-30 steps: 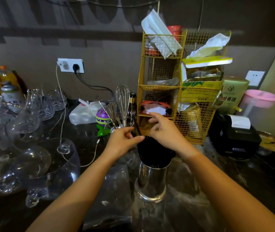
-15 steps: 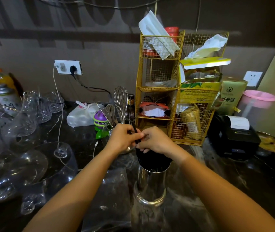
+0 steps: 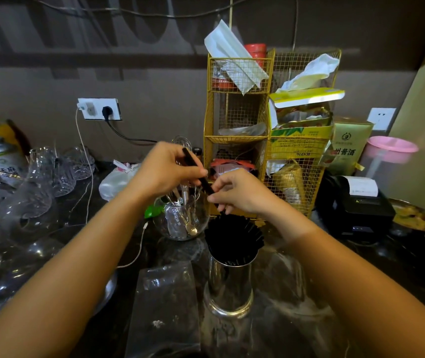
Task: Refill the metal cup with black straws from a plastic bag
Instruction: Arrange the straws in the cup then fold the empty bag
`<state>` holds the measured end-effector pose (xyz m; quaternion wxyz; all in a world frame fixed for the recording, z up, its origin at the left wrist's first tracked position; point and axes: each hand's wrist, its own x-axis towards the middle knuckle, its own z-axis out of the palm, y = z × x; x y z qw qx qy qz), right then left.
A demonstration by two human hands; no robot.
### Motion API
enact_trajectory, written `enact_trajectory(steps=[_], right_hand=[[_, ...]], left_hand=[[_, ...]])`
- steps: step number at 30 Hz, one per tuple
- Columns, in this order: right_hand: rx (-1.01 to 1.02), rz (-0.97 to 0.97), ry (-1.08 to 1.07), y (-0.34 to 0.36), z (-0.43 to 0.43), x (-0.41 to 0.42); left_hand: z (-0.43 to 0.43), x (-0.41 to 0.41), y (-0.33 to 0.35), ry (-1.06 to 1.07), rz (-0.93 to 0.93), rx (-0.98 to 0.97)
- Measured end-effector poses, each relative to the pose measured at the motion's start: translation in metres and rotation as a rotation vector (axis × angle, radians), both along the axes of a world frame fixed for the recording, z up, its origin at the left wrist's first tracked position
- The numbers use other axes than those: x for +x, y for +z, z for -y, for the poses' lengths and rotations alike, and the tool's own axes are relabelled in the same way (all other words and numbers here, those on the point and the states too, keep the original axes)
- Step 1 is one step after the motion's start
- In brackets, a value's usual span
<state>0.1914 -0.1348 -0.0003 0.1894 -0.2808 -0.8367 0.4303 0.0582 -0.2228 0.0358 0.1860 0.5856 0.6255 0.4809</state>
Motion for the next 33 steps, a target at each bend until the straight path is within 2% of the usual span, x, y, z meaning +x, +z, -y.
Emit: enact_trajectory(steps=[4,6,11,14,19,22,27,33], right_hand=[[0.189,0.020,0.006,0.015,-0.003,0.013],[0.203,-0.008,-0.001,0.018,-0.007,0.021],[0.129,-0.034,-0.001,0.025,-0.016,0.037],[0.041,-0.084,-0.077,0.027,-0.022,0.043],[-0.127,-0.330,-0.186,0.032,-0.029,0.052],[-0.157,-0.434,-0.213,0.040,-0.030,0.054],[-0.103,-0.486,-0.215,0.057,-0.025,0.054],[0.200,-0.428,-0.143,0.086,-0.013,0.044]], left_hand=[[0.015,-0.009,0.024,0.040,0.054,0.132],[0.020,-0.015,0.029,0.048,0.125,0.173],[0.017,-0.030,0.020,0.090,0.390,0.189],[0.015,-0.037,0.007,0.091,0.549,0.156],[0.013,-0.039,-0.030,0.075,0.704,0.051],[0.010,-0.030,-0.051,0.066,0.650,-0.012],[0.002,-0.008,-0.062,-0.054,0.369,-0.058],[-0.020,0.018,-0.046,-0.215,-0.014,0.023]])
